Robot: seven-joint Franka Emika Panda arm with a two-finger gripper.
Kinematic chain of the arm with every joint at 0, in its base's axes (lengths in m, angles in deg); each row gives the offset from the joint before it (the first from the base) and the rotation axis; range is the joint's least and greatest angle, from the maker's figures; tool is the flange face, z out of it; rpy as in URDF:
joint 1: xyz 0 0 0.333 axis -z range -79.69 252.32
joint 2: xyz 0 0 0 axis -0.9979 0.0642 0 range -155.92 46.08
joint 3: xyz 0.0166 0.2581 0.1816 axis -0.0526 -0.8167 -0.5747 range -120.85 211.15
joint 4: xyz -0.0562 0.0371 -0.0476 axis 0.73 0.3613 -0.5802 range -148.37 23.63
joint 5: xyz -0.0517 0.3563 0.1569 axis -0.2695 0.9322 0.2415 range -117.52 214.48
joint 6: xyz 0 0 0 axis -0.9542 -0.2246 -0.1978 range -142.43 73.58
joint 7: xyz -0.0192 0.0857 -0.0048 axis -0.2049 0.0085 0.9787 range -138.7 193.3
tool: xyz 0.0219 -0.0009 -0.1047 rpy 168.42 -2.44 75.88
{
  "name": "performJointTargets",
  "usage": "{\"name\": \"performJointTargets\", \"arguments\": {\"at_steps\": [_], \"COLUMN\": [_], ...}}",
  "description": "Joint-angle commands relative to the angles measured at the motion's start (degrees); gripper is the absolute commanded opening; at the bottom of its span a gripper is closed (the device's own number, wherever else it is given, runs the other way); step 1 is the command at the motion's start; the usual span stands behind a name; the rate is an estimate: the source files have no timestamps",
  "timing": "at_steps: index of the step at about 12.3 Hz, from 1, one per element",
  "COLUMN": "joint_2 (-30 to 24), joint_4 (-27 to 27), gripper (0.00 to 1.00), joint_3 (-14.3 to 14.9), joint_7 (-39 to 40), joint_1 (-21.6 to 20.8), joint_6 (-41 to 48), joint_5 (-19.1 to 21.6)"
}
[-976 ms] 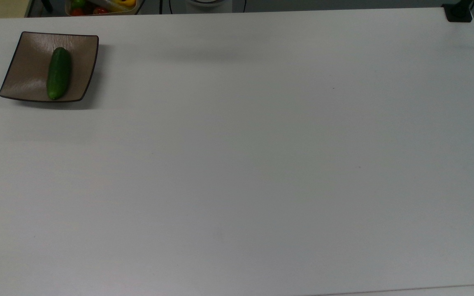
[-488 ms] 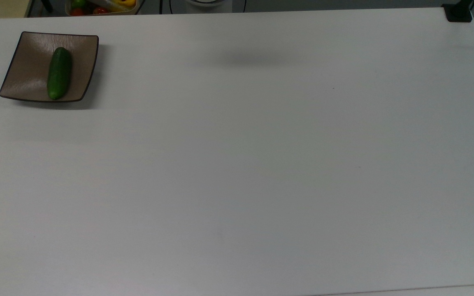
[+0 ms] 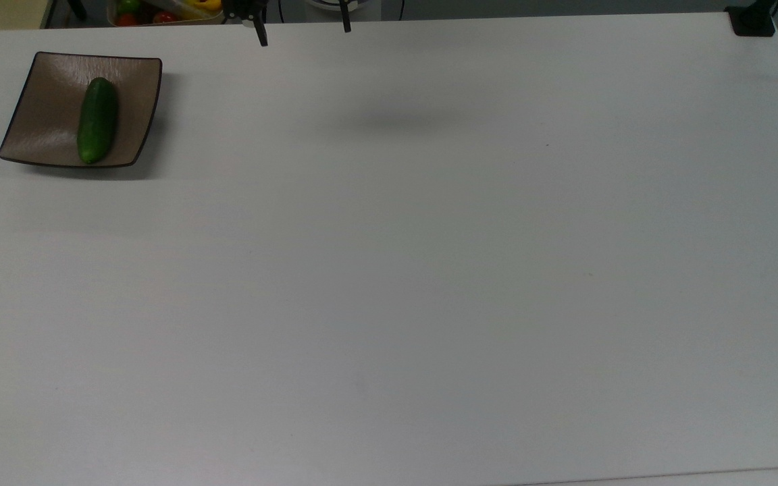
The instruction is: Cucumber placed on a ceramic plate
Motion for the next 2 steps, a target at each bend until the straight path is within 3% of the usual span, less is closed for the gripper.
{"name": "performJointTargets", "arguments": {"at_steps": [1, 2], "joint_2": [-0.56, -0.56], "joint_4": [-0.63, -0.63], "gripper": [1.00, 1.00], "joint_3": [0.73, 0.73], "joint_7": [0.92, 0.83], "joint_1": [-0.82, -0.82], "joint_6": [-1.16, -1.16], "joint_5": [-0.54, -0.54]}}
